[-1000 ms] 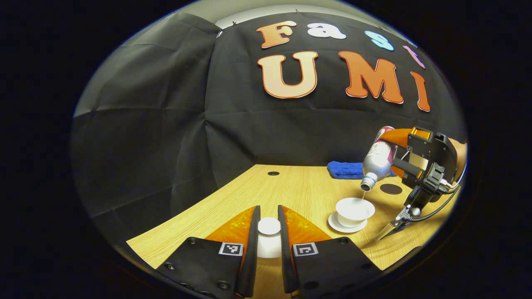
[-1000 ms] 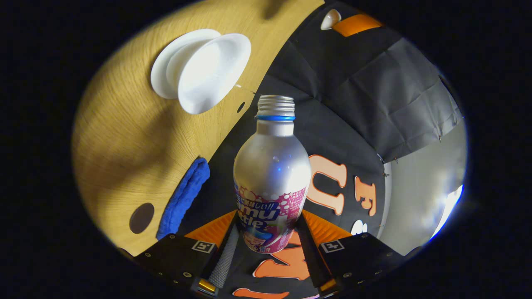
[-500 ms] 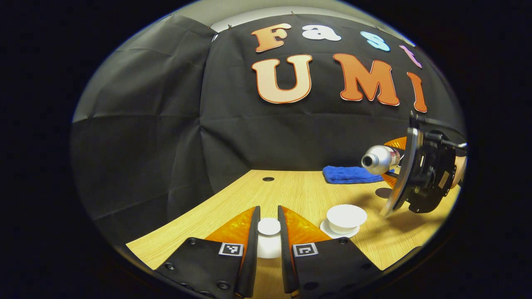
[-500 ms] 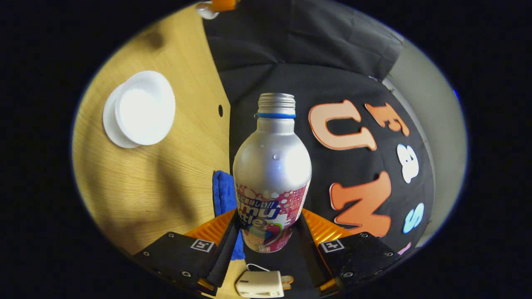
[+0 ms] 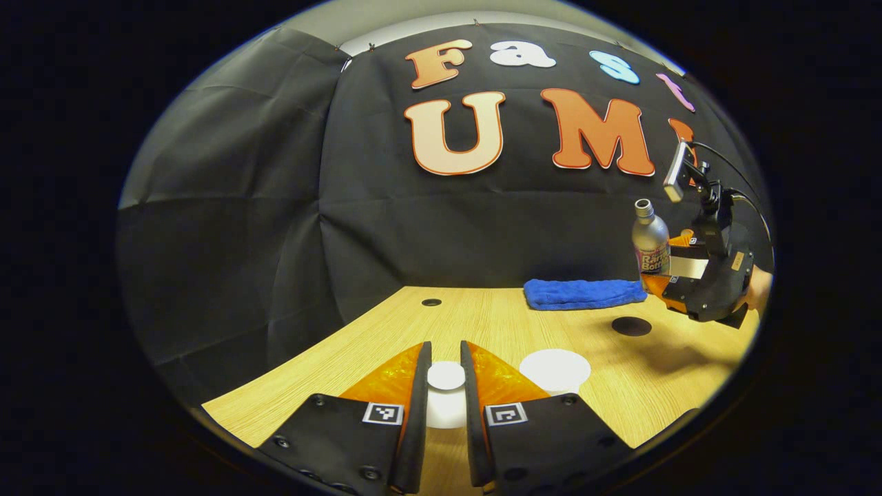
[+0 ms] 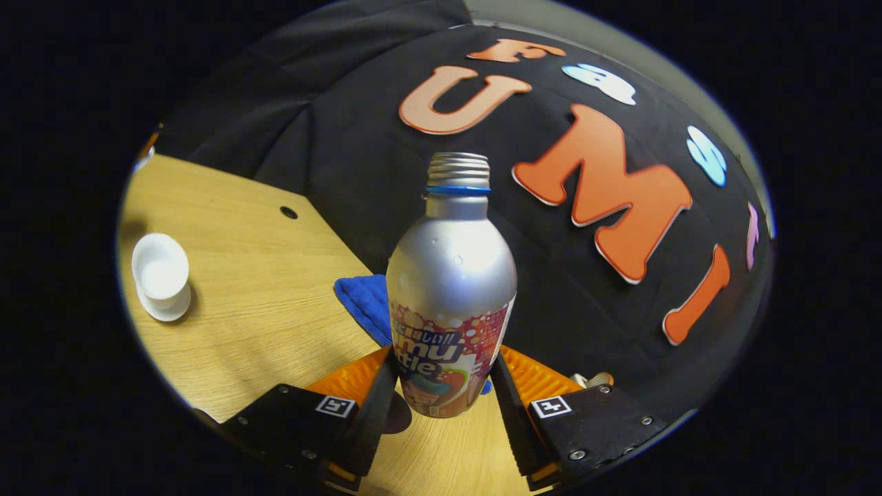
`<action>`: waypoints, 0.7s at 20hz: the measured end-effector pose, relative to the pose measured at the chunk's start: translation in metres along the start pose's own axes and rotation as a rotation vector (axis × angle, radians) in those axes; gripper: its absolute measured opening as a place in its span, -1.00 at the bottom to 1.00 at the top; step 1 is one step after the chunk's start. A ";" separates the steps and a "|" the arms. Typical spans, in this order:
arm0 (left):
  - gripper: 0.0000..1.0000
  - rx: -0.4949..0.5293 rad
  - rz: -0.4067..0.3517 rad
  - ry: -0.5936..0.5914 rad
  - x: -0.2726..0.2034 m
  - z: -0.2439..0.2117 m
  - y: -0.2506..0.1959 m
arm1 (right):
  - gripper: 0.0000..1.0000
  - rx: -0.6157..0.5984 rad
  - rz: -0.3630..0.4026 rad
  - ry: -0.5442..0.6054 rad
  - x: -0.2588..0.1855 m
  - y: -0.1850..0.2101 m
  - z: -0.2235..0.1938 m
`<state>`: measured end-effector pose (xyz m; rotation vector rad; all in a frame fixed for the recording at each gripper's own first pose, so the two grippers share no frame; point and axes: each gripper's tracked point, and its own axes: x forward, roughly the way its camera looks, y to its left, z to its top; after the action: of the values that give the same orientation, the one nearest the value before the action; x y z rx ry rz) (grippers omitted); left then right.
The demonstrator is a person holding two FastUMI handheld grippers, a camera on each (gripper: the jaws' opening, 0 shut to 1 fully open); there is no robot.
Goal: Open the teacup lid with one hand, grasp the water bottle and pour water into the teacup with the other hand; after pouring, place the water bottle on the coaster and then close the teacup lid.
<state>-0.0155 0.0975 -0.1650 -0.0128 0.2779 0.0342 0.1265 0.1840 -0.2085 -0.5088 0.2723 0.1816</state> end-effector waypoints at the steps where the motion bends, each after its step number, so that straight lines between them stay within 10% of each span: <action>1: -0.41 0.002 -0.002 -0.004 0.001 0.003 -0.004 | 0.55 0.076 0.008 0.012 0.001 0.003 -0.001; 8: -0.41 -0.006 -0.034 -0.019 0.011 0.016 -0.034 | 0.55 0.446 0.094 0.066 0.012 0.027 -0.015; 14: -0.41 -0.035 -0.078 -0.028 0.023 0.026 -0.064 | 0.55 0.525 0.158 0.103 0.026 0.053 -0.030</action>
<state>0.0157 0.0345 -0.1456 -0.0575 0.2491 -0.0379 0.1321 0.2167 -0.2652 0.0255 0.4445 0.2279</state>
